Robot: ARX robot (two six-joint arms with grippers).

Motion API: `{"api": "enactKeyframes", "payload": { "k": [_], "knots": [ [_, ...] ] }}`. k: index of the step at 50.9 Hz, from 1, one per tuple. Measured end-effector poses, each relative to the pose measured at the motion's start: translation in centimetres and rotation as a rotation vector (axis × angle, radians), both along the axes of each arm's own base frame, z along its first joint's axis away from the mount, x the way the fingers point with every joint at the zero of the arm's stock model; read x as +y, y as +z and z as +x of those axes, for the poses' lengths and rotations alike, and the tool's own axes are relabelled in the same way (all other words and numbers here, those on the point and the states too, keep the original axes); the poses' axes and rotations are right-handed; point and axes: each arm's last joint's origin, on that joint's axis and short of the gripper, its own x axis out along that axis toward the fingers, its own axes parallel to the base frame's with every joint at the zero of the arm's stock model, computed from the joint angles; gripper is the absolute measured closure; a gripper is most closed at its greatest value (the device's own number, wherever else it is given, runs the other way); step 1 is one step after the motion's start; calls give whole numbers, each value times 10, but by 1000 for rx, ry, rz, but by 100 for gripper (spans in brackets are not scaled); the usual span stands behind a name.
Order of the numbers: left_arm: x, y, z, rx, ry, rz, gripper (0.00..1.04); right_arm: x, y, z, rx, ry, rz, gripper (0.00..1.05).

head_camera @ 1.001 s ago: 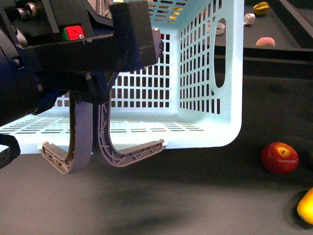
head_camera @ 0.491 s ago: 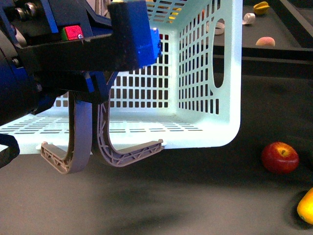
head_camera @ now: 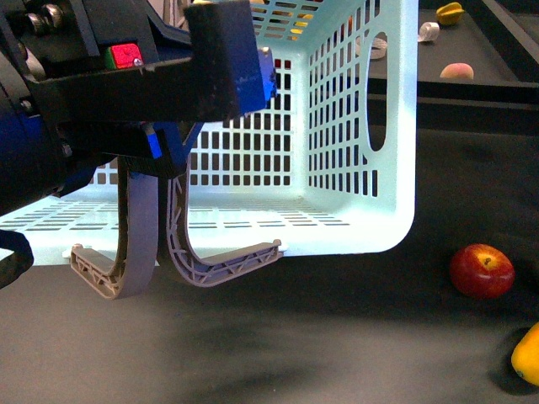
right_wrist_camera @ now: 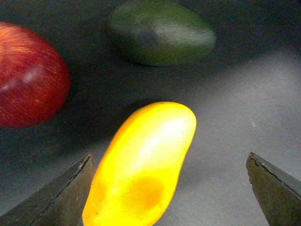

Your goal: Pick mango with right arm and hold basket with left

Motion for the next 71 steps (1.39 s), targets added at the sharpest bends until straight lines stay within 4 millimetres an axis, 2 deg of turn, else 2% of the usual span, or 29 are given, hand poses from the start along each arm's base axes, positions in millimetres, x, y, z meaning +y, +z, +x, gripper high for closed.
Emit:
{"api": "enactKeyframes", "payload": {
  "k": [10,21,58,64,71],
  "knots": [
    [0,0,0,0,0,0,95,5,-11,13,26,31,1,8],
    [0,0,0,0,0,0,95,7,-21,19,59,40,11,8],
    [0,0,0,0,0,0,95,7,-53,15,144,32,-21,8],
    [0,0,0,0,0,0,95,8,-53,13,142,39,-28,28],
    [0,0,0,0,0,0,95,8,-50,12,141,48,-25,40]
  ]
}}
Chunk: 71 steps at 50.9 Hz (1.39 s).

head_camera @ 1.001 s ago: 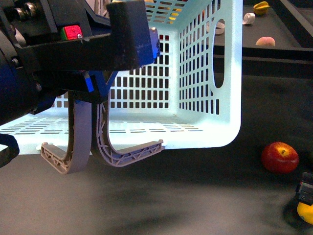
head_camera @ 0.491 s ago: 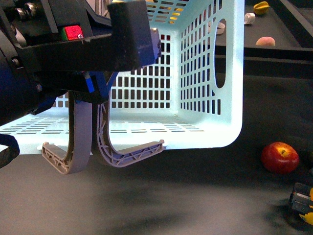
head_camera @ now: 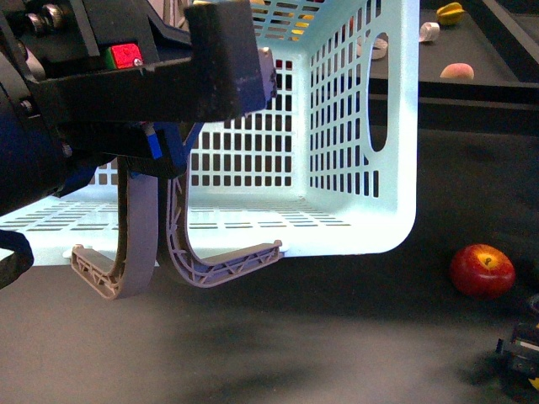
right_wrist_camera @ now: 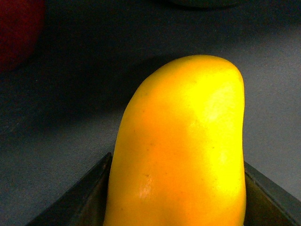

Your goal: Pick mango with right arm and hold basket with left

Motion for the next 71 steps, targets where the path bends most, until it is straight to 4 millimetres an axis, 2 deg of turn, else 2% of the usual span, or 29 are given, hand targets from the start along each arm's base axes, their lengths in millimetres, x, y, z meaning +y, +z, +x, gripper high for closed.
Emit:
{"api": "enactKeyframes", "payload": {
  "k": [11,19,27,41,55,63,71],
  "knots": [
    [0,0,0,0,0,0,95,1,19,0,-33,19,18,45],
    [0,0,0,0,0,0,95,3,45,3,-92,45,36,45],
    [0,0,0,0,0,0,95,14,78,5,-150,106,84,45],
    [0,0,0,0,0,0,95,69,169,8,-312,432,258,45],
    [0,0,0,0,1,0,95,118,254,8,-519,624,366,45],
    [0,0,0,0,3,1,95,147,285,6,-602,691,429,45],
    [0,0,0,0,2,0,95,172,297,12,-620,722,442,45]
  ]
}}
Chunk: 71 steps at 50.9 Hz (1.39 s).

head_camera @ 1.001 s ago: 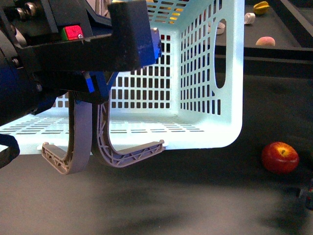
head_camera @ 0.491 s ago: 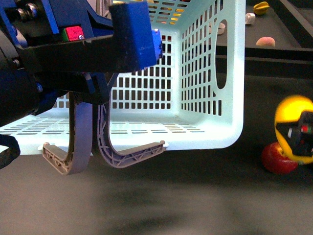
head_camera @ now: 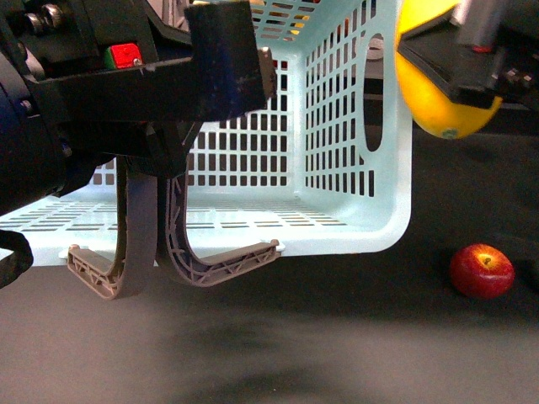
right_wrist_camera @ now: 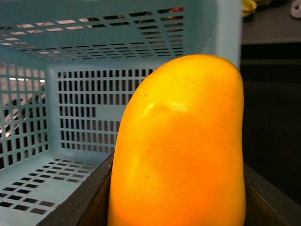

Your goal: Pick mango with right arm and hold basket with left

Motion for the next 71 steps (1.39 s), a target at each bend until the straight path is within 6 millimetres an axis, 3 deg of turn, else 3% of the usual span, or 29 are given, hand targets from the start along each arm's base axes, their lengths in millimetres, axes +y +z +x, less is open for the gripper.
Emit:
{"api": "enactKeyframes", "payload": {
  "k": [10,28,31,42,48,53,59,64,71],
  "knots": [
    [0,0,0,1,-3,-2,95,26,0,16,16,7,14,45],
    [0,0,0,0,0,-1,95,60,-19,50,81,-45,24,44],
    [0,0,0,0,0,-1,95,63,-19,51,77,-51,21,33],
    [0,0,0,1,0,0,95,63,-8,51,24,-105,30,7],
    [0,-3,-1,11,-7,3,95,51,10,36,-55,-190,1,8],
    [1,-3,-2,17,2,-2,95,27,32,9,-131,-268,2,8],
    [1,-3,-2,13,1,3,95,4,44,-16,-174,-339,15,8],
    [1,-3,-2,14,0,3,95,-17,41,-40,-187,-408,-1,8],
    [1,-3,-2,16,0,0,95,-44,17,-74,-114,-506,-40,8]
  ]
}}
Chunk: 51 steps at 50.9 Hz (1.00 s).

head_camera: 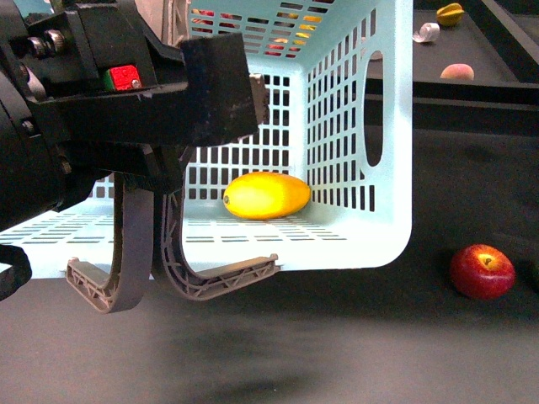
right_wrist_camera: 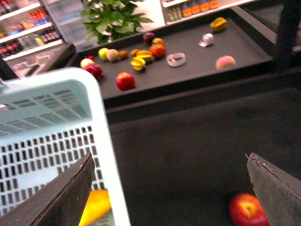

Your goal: Pick mango with right arm and hold basket with left

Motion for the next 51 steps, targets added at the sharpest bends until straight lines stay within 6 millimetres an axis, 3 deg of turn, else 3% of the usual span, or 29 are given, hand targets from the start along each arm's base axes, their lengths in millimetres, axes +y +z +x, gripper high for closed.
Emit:
{"api": "enactKeyframes", "payload": {
  "k": [13,29,35,39,45,51],
  "knots": [
    [0,0,0,1,-3,-2,95,-26,-15,-57,66,-97,-14,8],
    [0,0,0,0,0,0,95,-27,-12,-62,38,-96,-9,8],
    [0,0,0,-1,-4,1,95,-32,-16,-64,-155,29,-104,28],
    [0,0,0,0,-3,0,95,-35,-16,-66,-185,43,-175,39],
    [0,0,0,1,-3,-1,95,-43,-20,-70,-189,43,-247,65],
    [0,0,0,0,-3,-1,95,-46,-23,-72,-186,45,-261,81]
  ]
}}
